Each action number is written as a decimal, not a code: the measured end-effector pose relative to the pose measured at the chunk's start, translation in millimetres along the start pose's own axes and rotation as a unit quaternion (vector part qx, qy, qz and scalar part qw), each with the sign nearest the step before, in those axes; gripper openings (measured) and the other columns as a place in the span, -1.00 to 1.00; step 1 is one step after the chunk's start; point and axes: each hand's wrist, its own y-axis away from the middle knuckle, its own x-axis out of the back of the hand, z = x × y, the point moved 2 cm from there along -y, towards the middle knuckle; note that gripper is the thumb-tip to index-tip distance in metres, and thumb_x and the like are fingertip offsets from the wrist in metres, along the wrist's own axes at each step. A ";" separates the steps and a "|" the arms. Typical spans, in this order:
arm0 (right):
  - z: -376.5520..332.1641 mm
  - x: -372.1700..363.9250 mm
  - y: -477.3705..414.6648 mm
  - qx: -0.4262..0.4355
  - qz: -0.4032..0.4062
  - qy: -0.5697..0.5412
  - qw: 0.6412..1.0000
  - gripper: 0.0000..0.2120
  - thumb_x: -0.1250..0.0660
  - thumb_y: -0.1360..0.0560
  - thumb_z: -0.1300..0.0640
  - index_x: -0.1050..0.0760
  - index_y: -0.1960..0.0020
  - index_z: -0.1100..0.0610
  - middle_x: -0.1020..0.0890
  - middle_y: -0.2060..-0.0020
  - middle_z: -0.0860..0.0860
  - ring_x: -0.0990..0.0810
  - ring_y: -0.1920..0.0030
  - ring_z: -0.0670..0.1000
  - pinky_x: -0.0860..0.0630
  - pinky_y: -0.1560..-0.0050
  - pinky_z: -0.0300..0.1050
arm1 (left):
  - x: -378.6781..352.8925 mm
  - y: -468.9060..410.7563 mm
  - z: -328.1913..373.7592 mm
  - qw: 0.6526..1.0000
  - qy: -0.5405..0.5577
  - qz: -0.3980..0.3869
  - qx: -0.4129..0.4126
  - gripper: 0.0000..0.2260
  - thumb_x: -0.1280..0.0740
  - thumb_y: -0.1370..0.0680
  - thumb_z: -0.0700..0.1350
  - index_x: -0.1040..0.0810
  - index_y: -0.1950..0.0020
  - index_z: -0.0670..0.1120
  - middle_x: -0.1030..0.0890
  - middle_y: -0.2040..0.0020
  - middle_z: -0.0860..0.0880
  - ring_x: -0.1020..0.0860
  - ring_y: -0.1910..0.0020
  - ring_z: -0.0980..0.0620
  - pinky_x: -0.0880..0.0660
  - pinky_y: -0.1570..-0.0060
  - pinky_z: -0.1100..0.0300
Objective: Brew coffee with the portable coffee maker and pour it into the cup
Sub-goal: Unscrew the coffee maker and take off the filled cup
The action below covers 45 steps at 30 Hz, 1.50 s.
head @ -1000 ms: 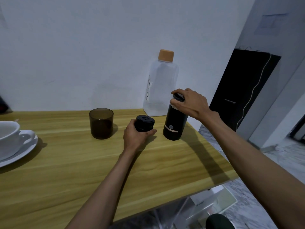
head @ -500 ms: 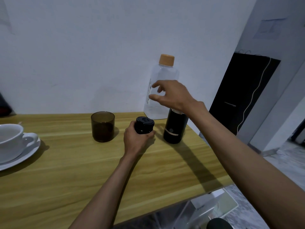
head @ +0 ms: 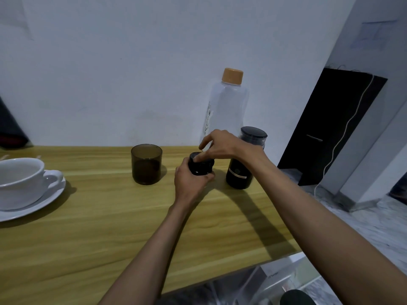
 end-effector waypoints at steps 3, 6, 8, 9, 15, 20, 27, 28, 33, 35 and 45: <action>0.2 4.1 0.7 -0.002 -0.002 0.001 1.000 -0.47 -0.55 -0.36 -0.16 -0.62 -0.22 0.09 -0.63 0.07 0.02 -0.66 0.07 0.01 -0.57 0.10 -0.14 | -1.1 -0.2 -1.8 1.000 -0.018 -0.015 0.007 -0.56 -0.55 -0.29 -0.07 -0.52 -0.12 0.05 -0.60 -0.05 0.01 -0.56 -0.06 0.01 -0.60 0.03 0.11; -0.7 9.9 0.3 0.005 0.027 -0.005 1.000 -0.53 -0.54 -0.38 -0.09 -0.62 -0.21 0.12 -0.62 0.07 0.02 -0.63 0.06 0.02 -0.55 0.06 -0.13 | -0.5 1.0 1.3 1.000 0.005 -0.014 0.014 -0.58 -0.56 -0.30 -0.09 -0.53 -0.10 0.06 -0.63 0.01 0.08 -0.60 0.00 0.08 -0.56 0.13 0.25; -3.0 19.4 0.6 0.012 0.064 -0.014 0.998 -0.60 -0.51 -0.39 -0.07 -0.65 -0.15 0.11 -0.62 0.06 0.01 -0.61 0.03 0.01 -0.52 0.04 -0.15 | 0.5 2.5 4.3 0.999 0.021 -0.018 0.018 -0.59 -0.57 -0.31 -0.11 -0.53 -0.08 0.07 -0.64 0.05 0.10 -0.62 0.07 0.15 -0.53 0.18 0.30; -4.1 24.6 0.6 0.013 0.075 -0.023 0.997 -0.62 -0.51 -0.39 -0.06 -0.66 -0.13 0.10 -0.62 0.07 0.00 -0.62 0.03 0.01 -0.55 0.04 -0.12 | 0.7 3.1 5.1 0.999 0.022 -0.022 0.019 -0.60 -0.57 -0.32 -0.12 -0.53 -0.08 0.07 -0.65 0.05 0.10 -0.62 0.07 0.17 -0.52 0.19 0.33; -0.4 33.3 -6.4 -0.006 0.061 -0.037 0.997 -0.64 -0.50 -0.39 -0.03 -0.62 -0.12 0.10 -0.67 0.17 0.04 -0.70 0.20 0.05 -0.68 0.12 -0.06 | 0.3 3.7 6.3 0.998 0.031 -0.029 0.034 -0.60 -0.57 -0.33 -0.14 -0.55 -0.11 0.00 -0.65 0.03 0.07 -0.62 0.05 0.12 -0.50 0.17 0.30; 4.1 29.1 -16.4 -0.013 0.031 -0.037 0.999 -0.60 -0.50 -0.39 -0.03 -0.57 -0.17 0.09 -0.65 0.14 0.06 -0.70 0.19 0.05 -0.69 0.11 -0.03 | 1.2 4.2 6.6 0.998 0.038 -0.029 0.043 -0.63 -0.57 -0.33 -0.11 -0.55 -0.07 0.07 -0.65 0.05 0.11 -0.62 0.05 0.16 -0.48 0.26 0.40; 1.7 31.3 -51.9 0.016 0.107 -0.053 0.993 -0.62 -0.49 -0.39 -0.03 -0.55 -0.13 0.12 -0.60 0.07 0.02 -0.66 0.16 0.06 -0.65 0.10 -0.01 | 0.0 1.8 4.8 0.997 0.050 -0.013 0.060 -0.63 -0.57 -0.30 -0.08 -0.49 0.04 0.17 -0.64 0.03 0.11 -0.59 0.01 0.14 -0.49 0.26 0.41; 2.6 28.2 -59.5 0.016 0.110 -0.051 0.992 -0.62 -0.49 -0.40 -0.02 -0.55 -0.13 0.13 -0.61 0.05 0.04 -0.64 0.12 0.06 -0.63 0.06 0.01 | -0.4 1.5 4.0 0.997 0.052 -0.013 0.061 -0.63 -0.57 -0.29 -0.07 -0.49 0.04 0.17 -0.64 0.03 0.11 -0.59 0.01 0.14 -0.50 0.26 0.41; 5.8 5.8 -100.3 0.015 0.100 -0.030 0.994 -0.65 -0.48 -0.42 0.00 -0.54 -0.12 0.15 -0.59 0.04 0.03 -0.58 0.00 0.05 -0.48 0.06 -0.07 | -0.4 0.6 -0.2 0.997 0.042 -0.004 0.062 -0.66 -0.57 -0.28 -0.03 -0.50 0.07 0.17 -0.63 0.09 0.14 -0.58 0.07 0.18 -0.49 0.26 0.40; 7.4 -5.7 -116.5 0.008 0.093 -0.039 0.995 -0.68 -0.49 -0.41 0.02 -0.55 -0.08 0.15 -0.60 0.03 0.04 -0.58 0.00 0.05 -0.46 0.08 -0.09 | 0.1 -1.8 -0.7 0.997 0.050 0.000 0.061 -0.67 -0.57 -0.28 -0.05 -0.52 0.06 0.14 -0.65 0.14 0.14 -0.60 0.15 0.26 -0.49 0.30 0.43; 15.1 -59.1 -157.0 -0.006 0.062 -0.018 0.998 -0.75 -0.49 -0.41 0.06 -0.57 -0.02 0.15 -0.64 -0.03 0.09 -0.60 -0.05 0.11 -0.54 0.00 -0.03 | -2.9 -6.4 -7.8 0.996 0.051 0.000 0.077 -0.57 -0.56 -0.24 -0.02 -0.56 -0.07 0.07 -0.66 0.05 0.10 -0.62 0.04 0.13 -0.62 0.09 0.17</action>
